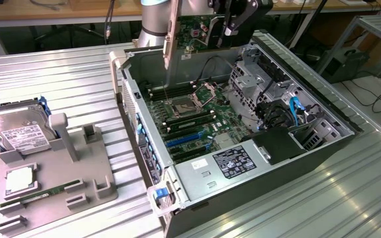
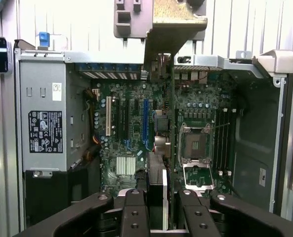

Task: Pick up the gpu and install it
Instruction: 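Insert the gpu into the slot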

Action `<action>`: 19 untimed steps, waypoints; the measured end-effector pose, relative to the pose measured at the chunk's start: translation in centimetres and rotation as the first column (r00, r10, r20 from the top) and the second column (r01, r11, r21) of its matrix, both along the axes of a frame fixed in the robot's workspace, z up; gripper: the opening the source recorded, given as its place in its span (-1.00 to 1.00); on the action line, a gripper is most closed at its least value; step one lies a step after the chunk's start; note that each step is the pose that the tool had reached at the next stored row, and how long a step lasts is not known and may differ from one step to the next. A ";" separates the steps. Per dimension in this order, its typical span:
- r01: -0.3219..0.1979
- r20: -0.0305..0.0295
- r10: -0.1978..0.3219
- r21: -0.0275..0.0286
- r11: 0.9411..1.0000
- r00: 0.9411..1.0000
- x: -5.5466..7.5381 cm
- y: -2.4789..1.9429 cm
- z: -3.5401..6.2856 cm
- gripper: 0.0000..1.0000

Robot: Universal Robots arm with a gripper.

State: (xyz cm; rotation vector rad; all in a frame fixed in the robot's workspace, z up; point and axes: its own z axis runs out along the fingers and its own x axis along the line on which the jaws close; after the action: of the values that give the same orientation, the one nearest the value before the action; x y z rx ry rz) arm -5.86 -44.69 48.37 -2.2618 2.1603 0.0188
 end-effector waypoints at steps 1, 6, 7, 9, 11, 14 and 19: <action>-0.013 0.000 0.013 0.000 1.000 1.000 0.0 0.00 0.00 -0.44; -0.076 0.000 0.076 0.000 0.997 0.997 0.0 0.00 0.00 -0.44; -0.088 0.000 0.088 0.000 0.996 0.996 0.0 0.00 0.00 -0.44; -0.112 0.000 0.112 0.000 0.994 0.994 0.0 0.00 0.00 -0.44; -0.138 0.000 0.138 0.000 0.990 0.990 0.0 0.00 0.00 -0.44; -0.170 0.000 0.170 0.000 0.986 0.986 0.0 0.00 0.00 -0.44; -0.218 0.000 0.218 0.000 0.976 0.976 0.0 0.00 0.00 -0.44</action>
State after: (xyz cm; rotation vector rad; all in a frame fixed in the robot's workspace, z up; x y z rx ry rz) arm -5.86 -44.69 48.37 -2.4858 1.9005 0.0210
